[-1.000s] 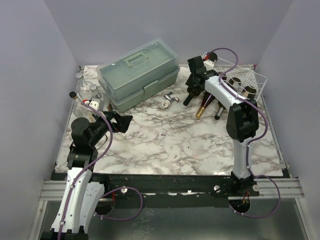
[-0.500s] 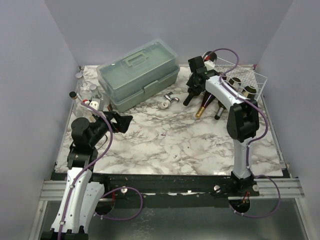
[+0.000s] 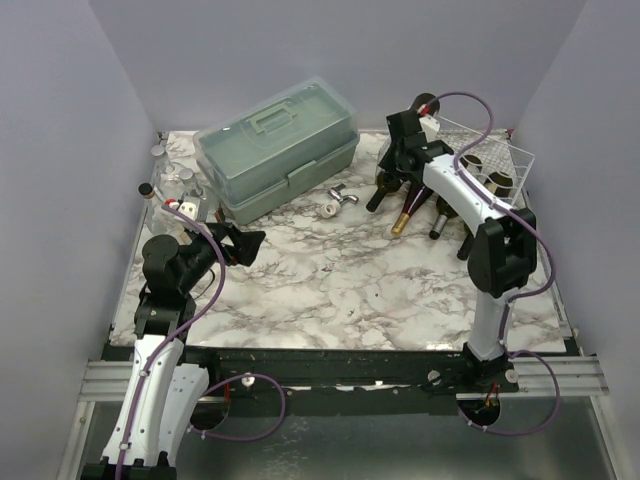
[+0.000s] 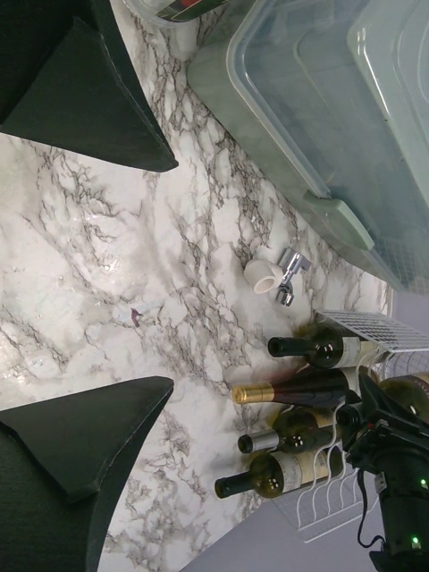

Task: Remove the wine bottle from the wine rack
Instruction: Pick up the wine bottle from the wine rack.

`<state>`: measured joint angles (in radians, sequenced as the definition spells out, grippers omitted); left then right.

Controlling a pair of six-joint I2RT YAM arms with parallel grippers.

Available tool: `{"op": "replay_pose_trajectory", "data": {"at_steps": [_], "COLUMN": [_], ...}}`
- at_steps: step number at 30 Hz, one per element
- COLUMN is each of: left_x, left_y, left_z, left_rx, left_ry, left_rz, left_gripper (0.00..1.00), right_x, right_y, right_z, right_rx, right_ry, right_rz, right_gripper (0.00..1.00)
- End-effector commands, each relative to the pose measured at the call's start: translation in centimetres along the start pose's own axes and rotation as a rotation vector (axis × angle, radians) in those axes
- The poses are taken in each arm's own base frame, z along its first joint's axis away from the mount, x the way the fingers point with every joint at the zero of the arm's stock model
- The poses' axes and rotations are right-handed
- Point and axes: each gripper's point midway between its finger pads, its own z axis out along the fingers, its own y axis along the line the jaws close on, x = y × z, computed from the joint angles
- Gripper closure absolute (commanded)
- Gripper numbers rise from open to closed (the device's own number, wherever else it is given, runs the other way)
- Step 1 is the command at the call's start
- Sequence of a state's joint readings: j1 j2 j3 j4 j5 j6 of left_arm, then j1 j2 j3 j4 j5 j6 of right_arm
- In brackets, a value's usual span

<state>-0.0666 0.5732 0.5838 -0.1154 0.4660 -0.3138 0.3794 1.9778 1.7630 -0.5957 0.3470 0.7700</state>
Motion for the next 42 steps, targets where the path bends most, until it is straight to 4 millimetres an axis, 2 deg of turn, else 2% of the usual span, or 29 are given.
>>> {"op": "replay_pose_trajectory", "data": {"at_steps": [1,9,16,21,23,29,34,42], "left_x": [-1.3,-1.3,-1.2,-1.2,-1.2,-1.1,-1.0,-1.0], "left_y": [-0.5,-0.5,-0.6,-0.6,-0.6,-0.6,-0.6,-0.8], "left_z": [-0.3,-0.3,-0.3,-0.2,-0.3,-0.2,-0.2,-0.2], "left_rx": [0.004,0.006,0.013,0.015,0.015,0.018,0.018,0.027], "left_ry": [-0.025,-0.022,-0.018,-0.015,-0.016,-0.010,-0.009,-0.009], "left_rz": [0.024,0.021,0.017,0.015,0.014,0.008,0.007,0.009], "left_gripper": [0.01,0.01,0.01,0.01,0.01,0.01,0.01,0.01], "right_x": [-5.7,-7.1,-7.9,-6.4,-5.4,-4.8,-3.1,-0.4], "right_y": [2.1,1.7,1.0,1.9,2.0,1.3,1.6,0.5], "right_z": [-3.7,-6.4,-9.9,-13.8,-14.2,-16.1,-18.0,-19.4], "right_rx": [-0.107,-0.144,-0.230,-0.476,-0.504,-0.547,-0.651,-0.733], "right_ry": [-0.176,-0.242,-0.328,-0.375,-0.330,-0.336,-0.303,-0.263], "right_rz": [0.048,0.009,-0.057,-0.214,-0.251,-0.394,-0.529,-0.756], "right_gripper": [1.00,1.00,1.00,1.00,1.00,1.00,1.00,1.00]}}
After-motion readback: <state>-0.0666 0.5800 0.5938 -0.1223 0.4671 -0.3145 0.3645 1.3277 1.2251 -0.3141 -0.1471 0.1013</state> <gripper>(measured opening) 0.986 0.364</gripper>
